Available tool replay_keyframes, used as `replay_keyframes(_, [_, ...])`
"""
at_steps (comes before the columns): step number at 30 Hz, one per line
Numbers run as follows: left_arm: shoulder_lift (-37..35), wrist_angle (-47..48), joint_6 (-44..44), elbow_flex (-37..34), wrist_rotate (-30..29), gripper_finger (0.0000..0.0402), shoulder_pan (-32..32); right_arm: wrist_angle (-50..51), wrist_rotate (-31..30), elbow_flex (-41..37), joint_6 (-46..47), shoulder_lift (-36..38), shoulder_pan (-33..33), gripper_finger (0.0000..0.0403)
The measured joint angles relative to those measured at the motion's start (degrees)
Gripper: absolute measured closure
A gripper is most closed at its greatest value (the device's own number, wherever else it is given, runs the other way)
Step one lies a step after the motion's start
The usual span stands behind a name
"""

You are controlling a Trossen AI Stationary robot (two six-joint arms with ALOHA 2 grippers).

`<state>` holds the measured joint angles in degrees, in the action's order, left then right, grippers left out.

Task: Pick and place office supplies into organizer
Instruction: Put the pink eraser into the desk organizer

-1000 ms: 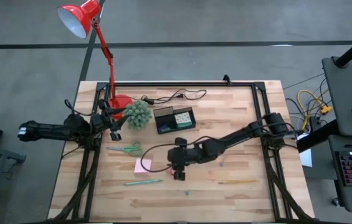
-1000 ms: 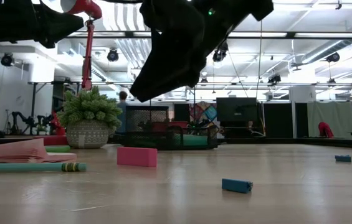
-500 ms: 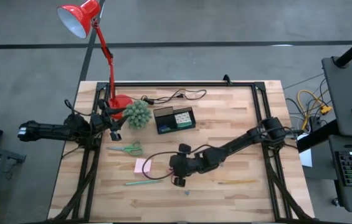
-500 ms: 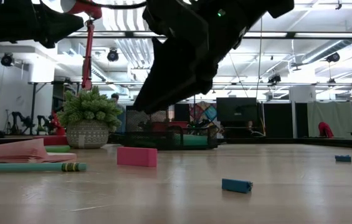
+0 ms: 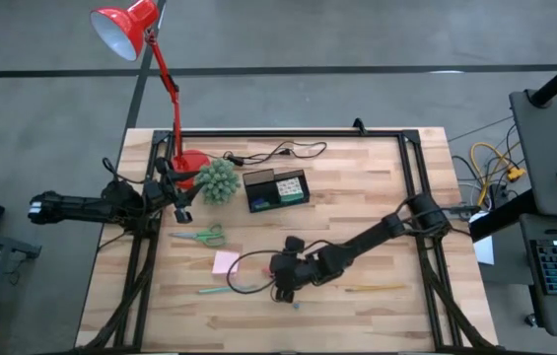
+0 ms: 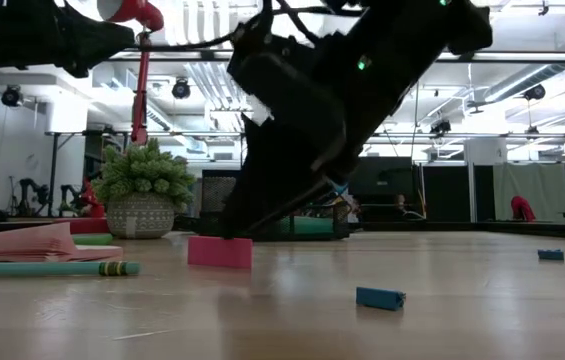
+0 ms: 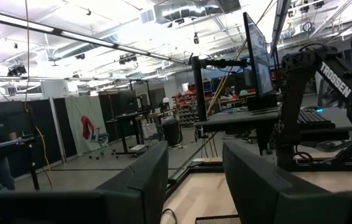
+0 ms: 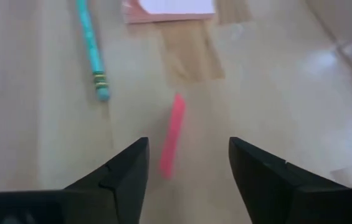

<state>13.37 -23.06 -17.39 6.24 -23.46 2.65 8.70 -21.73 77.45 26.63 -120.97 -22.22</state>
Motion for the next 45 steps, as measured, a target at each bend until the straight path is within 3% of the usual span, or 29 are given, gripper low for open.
replay_keyframes(7, [0.1,0.0,0.0,0.0,0.0,0.0262,0.0,0.0,-0.4,0.0,0.0,-0.1,-0.1,0.0172])
replay_keyframes(30, [0.3,0.0,0.0,0.0,0.0,0.0262,0.0,-2.6,0.3,0.2,0.4,-3.5,-0.7,0.0175])
replay_keyframes(35, [0.2,0.0,0.0,0.0,0.0,0.0262,0.0,-3.4,-3.3,0.1,0.4,-3.6,-0.5,0.0181])
replay_keyframes(45, [0.3,0.0,0.0,0.0,0.0,0.0262,0.0,-3.3,-3.8,0.0,1.3,-3.7,0.2,0.0217])
